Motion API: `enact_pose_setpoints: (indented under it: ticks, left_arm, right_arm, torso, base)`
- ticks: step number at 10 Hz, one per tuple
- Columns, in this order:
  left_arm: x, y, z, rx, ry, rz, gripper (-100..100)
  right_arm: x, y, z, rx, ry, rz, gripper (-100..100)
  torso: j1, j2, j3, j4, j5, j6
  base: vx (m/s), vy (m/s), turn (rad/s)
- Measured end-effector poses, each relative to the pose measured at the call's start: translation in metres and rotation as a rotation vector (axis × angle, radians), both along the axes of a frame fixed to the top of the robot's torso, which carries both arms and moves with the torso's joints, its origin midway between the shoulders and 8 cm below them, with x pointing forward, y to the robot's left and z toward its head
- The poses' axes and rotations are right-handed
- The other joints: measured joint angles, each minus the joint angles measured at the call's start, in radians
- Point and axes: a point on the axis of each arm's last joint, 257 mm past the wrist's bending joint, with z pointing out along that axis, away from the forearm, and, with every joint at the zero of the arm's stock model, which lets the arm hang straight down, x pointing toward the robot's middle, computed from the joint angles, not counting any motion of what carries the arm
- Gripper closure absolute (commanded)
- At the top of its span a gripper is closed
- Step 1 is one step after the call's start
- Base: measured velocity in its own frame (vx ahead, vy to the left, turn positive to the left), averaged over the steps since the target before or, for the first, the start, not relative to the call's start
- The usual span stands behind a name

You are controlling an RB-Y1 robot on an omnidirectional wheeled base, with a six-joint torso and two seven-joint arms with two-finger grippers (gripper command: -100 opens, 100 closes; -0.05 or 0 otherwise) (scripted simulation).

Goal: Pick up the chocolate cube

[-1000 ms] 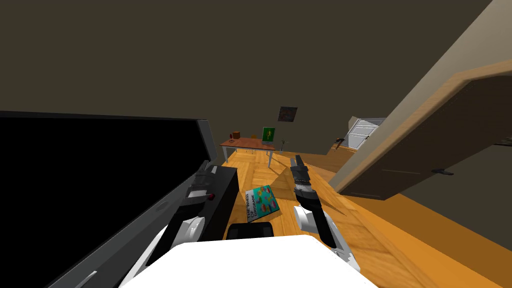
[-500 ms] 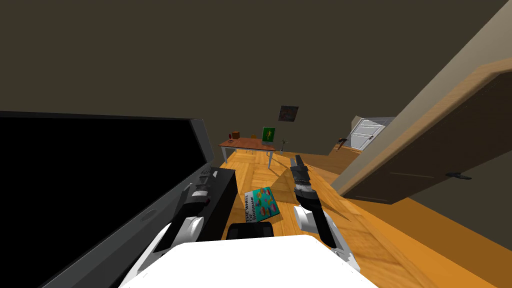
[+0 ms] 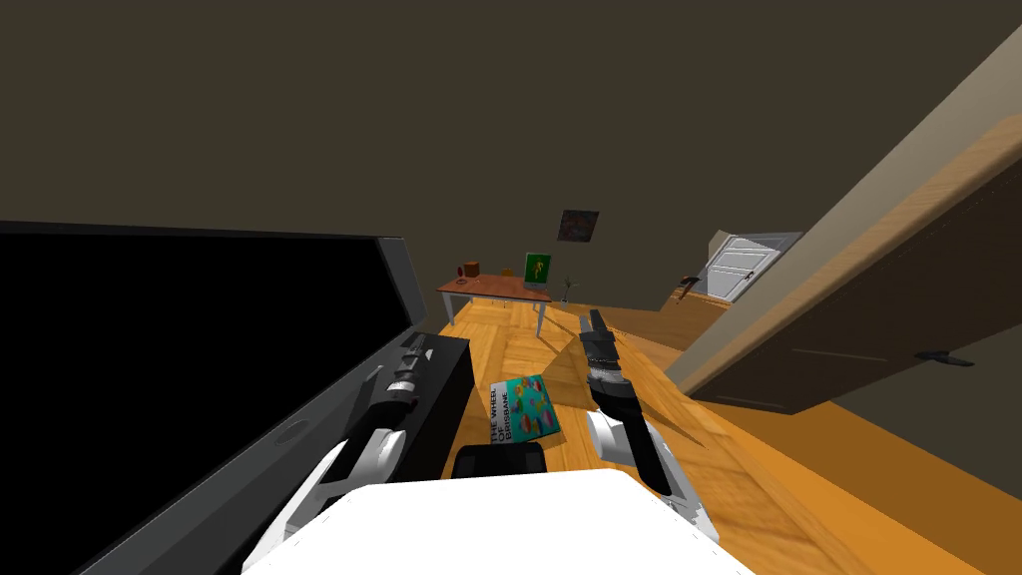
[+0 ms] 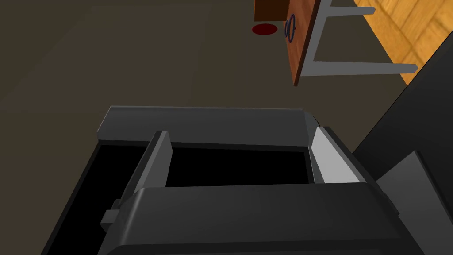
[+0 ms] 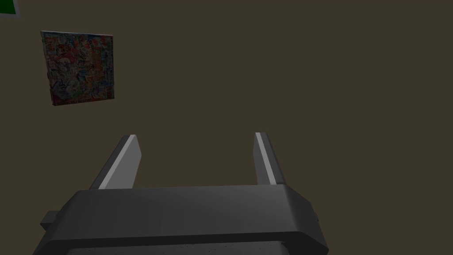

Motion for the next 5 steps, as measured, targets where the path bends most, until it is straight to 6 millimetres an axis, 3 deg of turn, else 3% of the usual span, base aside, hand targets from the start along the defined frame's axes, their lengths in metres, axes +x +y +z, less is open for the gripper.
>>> enact_pose_setpoints:
  ticks: [2, 5]
  left_arm:
    - [-0.001, 0.003, -0.003, 0.001, 0.009, 0.002, -100]
    - [0.0, 0.011, -0.025, 0.006, 0.066, 0.013, -100]
  right_arm:
    - [0.0, 0.0, 0.0, 0.0, 0.0, 0.0, 0]
    - [0.0, 0.0, 0.0, 0.0, 0.0, 0.0, 0]
  torso:
    - [0.002, 0.001, 0.0, 0.0, 0.0, 0.0]
    - [0.002, 0.001, 0.001, 0.0, 0.0, 0.0]
  base:
    - [0.027, 0.007, -0.054]
    - [0.023, -0.01, 0.015]
